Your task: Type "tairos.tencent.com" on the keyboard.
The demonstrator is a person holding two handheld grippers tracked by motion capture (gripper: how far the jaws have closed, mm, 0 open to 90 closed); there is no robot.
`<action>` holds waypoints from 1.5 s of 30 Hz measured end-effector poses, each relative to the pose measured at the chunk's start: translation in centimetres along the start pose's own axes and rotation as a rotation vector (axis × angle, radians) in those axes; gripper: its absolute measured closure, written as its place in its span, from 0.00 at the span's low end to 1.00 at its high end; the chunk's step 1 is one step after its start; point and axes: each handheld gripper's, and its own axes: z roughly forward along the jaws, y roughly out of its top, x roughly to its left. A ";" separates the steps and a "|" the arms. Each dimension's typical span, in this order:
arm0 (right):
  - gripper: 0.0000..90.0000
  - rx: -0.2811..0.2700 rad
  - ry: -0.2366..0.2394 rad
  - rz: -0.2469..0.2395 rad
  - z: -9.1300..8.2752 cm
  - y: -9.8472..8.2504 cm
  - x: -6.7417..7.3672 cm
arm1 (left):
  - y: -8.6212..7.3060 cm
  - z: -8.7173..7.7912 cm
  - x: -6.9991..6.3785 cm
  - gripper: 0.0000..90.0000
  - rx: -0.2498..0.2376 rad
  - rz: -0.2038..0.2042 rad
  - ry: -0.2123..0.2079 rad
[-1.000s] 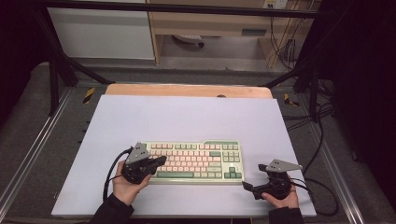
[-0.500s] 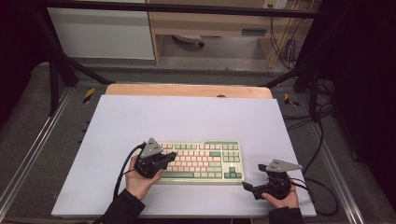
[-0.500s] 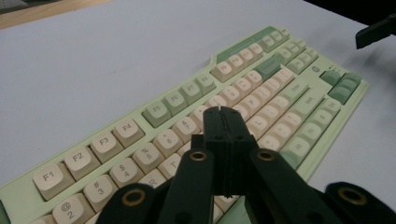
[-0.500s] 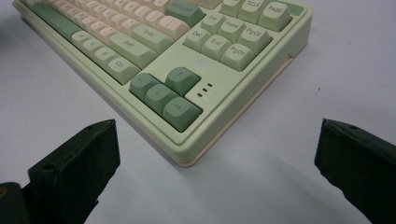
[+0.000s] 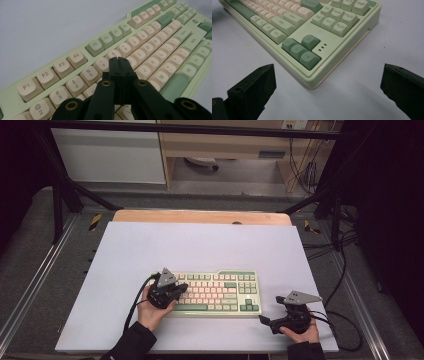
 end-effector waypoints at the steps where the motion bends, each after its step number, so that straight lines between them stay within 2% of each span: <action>1: 0.01 0.002 0.002 0.002 0.0 0.0 0.0 | -0.2 0.3 0.1 1.00 0.006 -0.003 0.007; 11: 0.01 0.006 0.003 -0.001 0.1 0.0 0.0 | -0.5 0.9 0.2 1.00 0.029 0.007 0.027; 22: 0.01 0.007 0.003 -0.002 0.1 0.0 0.0 | -0.5 0.5 0.0 1.00 0.015 0.004 0.014; 31: 0.01 0.006 0.003 -0.002 0.1 0.0 0.0 | -0.5 -0.9 -0.3 1.00 0.008 0.027 0.002; 38: 0.01 0.007 0.002 -0.002 0.1 0.0 0.0 | -0.7 -2.0 -0.2 1.00 -0.003 0.028 0.001; 45: 0.01 0.007 0.003 -0.002 0.1 0.0 0.0 | -1.6 -3.9 0.2 1.00 -0.009 0.038 -0.004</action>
